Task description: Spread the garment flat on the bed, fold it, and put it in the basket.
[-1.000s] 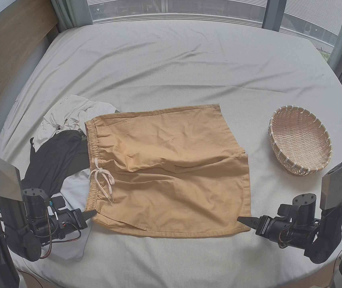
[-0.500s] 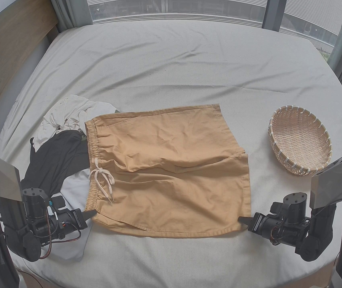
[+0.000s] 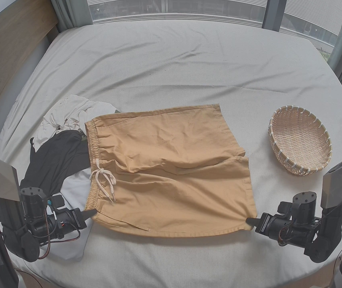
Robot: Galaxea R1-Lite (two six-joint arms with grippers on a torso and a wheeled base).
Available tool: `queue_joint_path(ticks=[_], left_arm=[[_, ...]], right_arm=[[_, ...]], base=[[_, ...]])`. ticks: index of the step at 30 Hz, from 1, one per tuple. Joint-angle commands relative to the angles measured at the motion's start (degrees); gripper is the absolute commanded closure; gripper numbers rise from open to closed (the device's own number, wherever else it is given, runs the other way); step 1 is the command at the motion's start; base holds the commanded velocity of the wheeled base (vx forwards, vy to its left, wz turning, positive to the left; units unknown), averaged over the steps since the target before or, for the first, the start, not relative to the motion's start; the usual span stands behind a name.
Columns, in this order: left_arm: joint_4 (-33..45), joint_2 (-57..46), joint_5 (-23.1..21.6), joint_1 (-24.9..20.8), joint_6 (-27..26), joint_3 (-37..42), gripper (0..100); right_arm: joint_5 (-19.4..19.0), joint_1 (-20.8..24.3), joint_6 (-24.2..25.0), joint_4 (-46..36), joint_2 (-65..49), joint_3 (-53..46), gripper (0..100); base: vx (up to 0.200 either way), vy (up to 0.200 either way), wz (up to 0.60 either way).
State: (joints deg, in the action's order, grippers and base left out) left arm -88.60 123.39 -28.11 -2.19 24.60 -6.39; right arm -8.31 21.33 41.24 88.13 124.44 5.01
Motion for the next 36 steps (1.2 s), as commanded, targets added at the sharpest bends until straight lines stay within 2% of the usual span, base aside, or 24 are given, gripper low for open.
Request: queue_joint_path(ticks=[1,3,11,17,25,29,32,34,36], left_arm=[[0.0,-5.7,-2.6,-0.2,0.3,3.3,100],[0.1,-7.4,-4.1,-0.5,0.2,6.1,100],[4.8,-7.7,-4.1,-0.1,-0.8,6.4,100],[14.0,-9.0,-4.2,0.1,-8.1,6.4,100],[23.3,-15.7,-4.3,-0.2,-9.0,6.4,100],[25.4,-16.4,-4.4,-0.1,-10.0,6.4,100],[24.8,-16.3,-5.6,0.2,-11.5,6.4,100],[22.9,-16.6,-6.3,0.2,-11.5,6.4,100],[19.8,-16.6,-6.1,0.2,-11.2,6.4,100]], right_arm=[[-0.1,-0.1,-3.3,-0.1,-4.2,-3.8,100],[-0.1,-0.1,-4.8,-0.5,-3.8,-5.0,100],[-0.3,-0.4,-9.1,-6.5,-3.7,-5.0,100],[-1.5,0.0,-10.1,-8.0,-3.7,-5.0,100],[-2.0,0.4,-12.6,-11.9,-3.8,-5.0,100],[-2.1,0.4,-12.6,-11.6,-3.9,-5.0,100],[-2.8,0.3,-12.2,-8.1,-4.8,-5.0,100],[-3.2,-0.2,-11.7,-1.0,-5.4,-5.0,100],[-3.2,-0.4,-10.6,0.9,-6.5,-4.2,100]], base=[[0.000,0.000,0.00],[0.000,0.000,0.00],[0.000,0.000,0.00],[0.000,0.000,0.00],[0.000,0.000,0.00],[0.000,0.000,0.00],[0.000,0.000,0.00],[0.000,0.000,0.00],[0.000,0.000,0.00]])
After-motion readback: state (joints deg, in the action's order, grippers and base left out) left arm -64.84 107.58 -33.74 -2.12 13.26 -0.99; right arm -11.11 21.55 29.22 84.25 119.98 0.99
